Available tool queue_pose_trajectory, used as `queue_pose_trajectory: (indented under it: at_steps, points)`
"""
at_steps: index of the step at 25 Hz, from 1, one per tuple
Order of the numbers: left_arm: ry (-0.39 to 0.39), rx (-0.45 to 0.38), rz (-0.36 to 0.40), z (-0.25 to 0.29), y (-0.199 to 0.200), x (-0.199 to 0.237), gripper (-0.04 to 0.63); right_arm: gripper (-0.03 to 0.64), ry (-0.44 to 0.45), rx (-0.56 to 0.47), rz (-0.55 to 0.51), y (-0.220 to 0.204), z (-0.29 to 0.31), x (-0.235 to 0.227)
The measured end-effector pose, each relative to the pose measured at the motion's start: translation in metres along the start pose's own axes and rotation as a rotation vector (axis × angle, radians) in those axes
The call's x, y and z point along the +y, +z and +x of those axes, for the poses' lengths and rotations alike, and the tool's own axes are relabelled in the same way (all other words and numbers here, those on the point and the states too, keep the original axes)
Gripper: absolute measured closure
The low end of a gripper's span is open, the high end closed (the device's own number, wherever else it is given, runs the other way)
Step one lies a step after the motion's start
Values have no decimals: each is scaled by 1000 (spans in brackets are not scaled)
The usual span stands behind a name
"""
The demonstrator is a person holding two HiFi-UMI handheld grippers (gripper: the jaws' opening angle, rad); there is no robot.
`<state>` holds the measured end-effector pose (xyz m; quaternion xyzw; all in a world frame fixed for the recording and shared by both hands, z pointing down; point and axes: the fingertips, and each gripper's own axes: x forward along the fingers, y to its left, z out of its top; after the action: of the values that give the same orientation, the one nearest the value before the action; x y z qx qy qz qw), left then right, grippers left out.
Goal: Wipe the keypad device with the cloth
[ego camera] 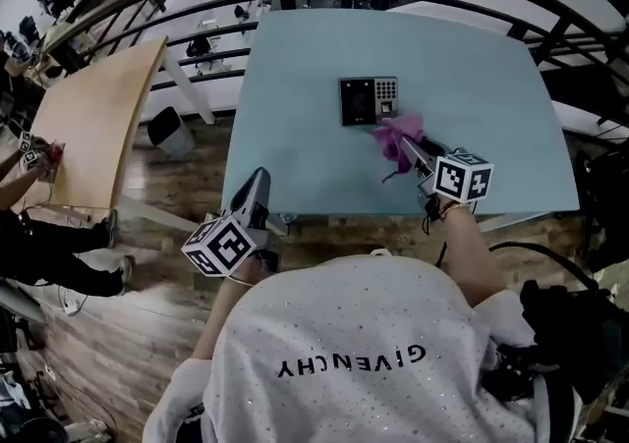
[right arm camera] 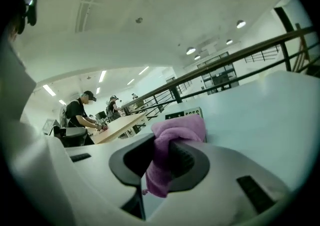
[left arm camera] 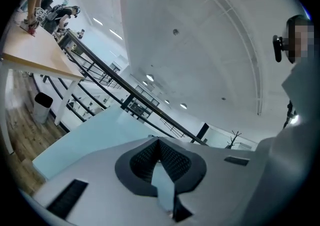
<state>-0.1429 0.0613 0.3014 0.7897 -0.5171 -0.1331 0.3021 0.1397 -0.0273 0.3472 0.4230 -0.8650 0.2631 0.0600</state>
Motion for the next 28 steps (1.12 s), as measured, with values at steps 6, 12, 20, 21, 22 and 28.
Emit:
queue_pose_trajectory:
  at_steps: [6, 12, 20, 21, 22, 28]
  points:
    - [-122, 76, 65, -18, -19, -20, 595, 548, -24, -243, -74, 5, -62, 60]
    - [-152, 142, 63, -52, -46, -20, 595, 549, -114, -253, -49, -36, -107, 96]
    - [-180, 197, 26, -77, -76, -28, 595, 552, -250, -136, -58, -85, -130, 105]
    - [-184, 198, 26, -79, -77, -29, 595, 552, -252, -135, -56, -87, -133, 106]
    - [-186, 197, 26, -81, -78, -31, 595, 552, -254, -133, -56, -89, -135, 108]
    - [-198, 188, 29, -87, -76, -37, 595, 552, -268, -130, -44, -95, -143, 108]
